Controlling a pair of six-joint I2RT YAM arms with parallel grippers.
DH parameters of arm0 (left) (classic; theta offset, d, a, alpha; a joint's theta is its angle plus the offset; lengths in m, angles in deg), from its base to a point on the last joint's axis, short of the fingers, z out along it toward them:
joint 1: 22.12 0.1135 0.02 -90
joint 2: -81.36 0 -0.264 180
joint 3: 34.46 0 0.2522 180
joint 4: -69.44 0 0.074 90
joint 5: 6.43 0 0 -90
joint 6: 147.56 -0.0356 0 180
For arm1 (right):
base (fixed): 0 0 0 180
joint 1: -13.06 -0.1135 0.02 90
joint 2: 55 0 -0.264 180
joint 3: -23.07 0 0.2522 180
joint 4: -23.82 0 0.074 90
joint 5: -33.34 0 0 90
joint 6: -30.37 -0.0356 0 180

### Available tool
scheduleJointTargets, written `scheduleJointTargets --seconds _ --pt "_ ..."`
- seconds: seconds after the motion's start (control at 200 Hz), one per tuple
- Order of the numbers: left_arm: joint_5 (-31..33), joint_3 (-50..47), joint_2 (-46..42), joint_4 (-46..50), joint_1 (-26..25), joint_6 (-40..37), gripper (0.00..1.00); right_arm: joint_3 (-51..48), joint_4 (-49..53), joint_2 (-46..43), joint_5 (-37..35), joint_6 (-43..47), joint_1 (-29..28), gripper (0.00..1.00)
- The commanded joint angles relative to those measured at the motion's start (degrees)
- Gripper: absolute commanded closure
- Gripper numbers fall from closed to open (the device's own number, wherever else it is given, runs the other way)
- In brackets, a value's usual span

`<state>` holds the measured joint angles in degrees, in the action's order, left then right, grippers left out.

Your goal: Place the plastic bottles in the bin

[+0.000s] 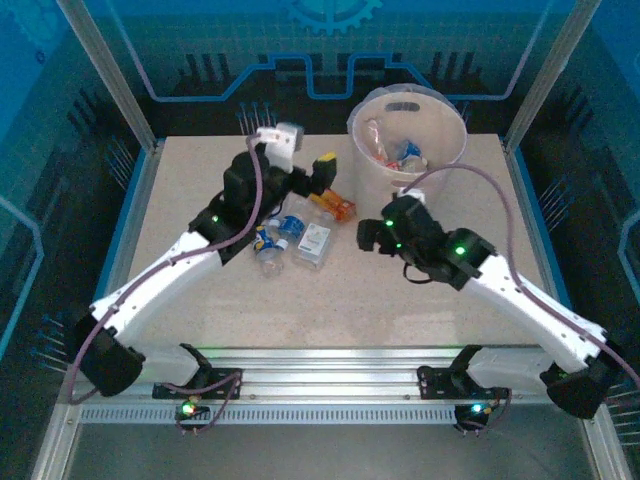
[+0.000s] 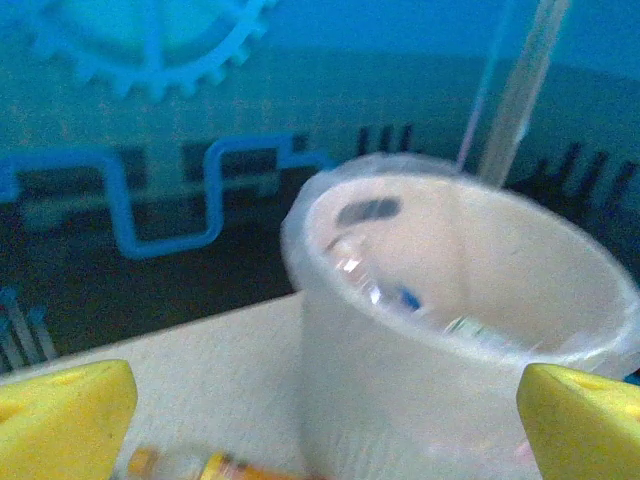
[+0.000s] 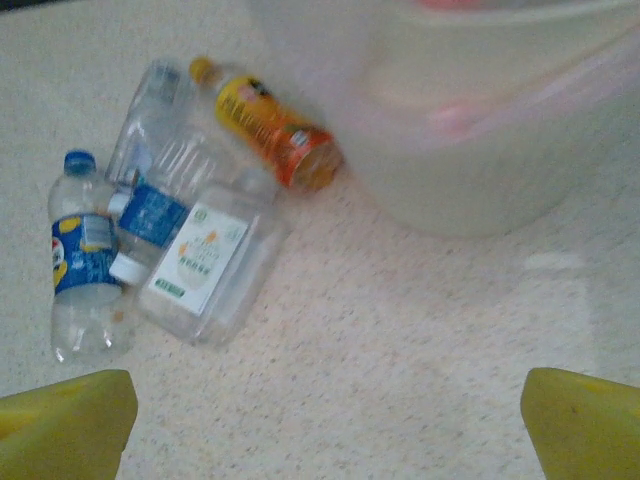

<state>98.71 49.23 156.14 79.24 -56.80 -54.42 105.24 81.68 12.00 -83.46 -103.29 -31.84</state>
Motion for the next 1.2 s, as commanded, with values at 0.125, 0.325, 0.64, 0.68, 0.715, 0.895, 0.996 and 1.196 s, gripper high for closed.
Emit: scheduleJointTargets --seconds 0.125,0.325,0.64,0.68,0.715,0.895,0.996,1.196 --pt "10.3 -14.4 -9.2 1.9 3.4 10.6 0.01 2.6 -5.1 11.6 1.3 -4.0 -4.7 0.0" --pt "8.8 -22.3 -10.6 11.6 12.2 22.5 0.01 6.3 -4.2 18.8 2.8 -2.2 -4.9 0.0" --pt "0.0 -27.8 -5.5 11.8 17.7 28.4 0.01 11.6 -1.9 26.5 3.7 -1.6 -4.8 0.0" --pt "-0.1 -27.7 -4.1 11.7 17.8 28.5 0.01 11.7 -1.8 26.8 3.9 -1.6 -4.8 0.0" --pt "-0.2 -27.4 -2.9 11.6 17.8 28.7 0.01 11.8 -1.7 27.1 4.0 -1.5 -4.8 0.0" --pt "-2.0 -25.5 4.1 11.3 18.3 29.5 0.01 12.2 -1.0 27.7 4.0 -1.2 -4.5 0.0" --pt "-2.6 -24.7 7.4 10.7 18.6 29.9 0.01 11.7 -1.1 27.4 4.0 -1.1 -4.2 0.0" --pt "-4.3 -24.1 11.5 9.1 19.0 30.8 0.01 11.1 -1.6 27.3 4.3 -0.6 -3.9 0.0"
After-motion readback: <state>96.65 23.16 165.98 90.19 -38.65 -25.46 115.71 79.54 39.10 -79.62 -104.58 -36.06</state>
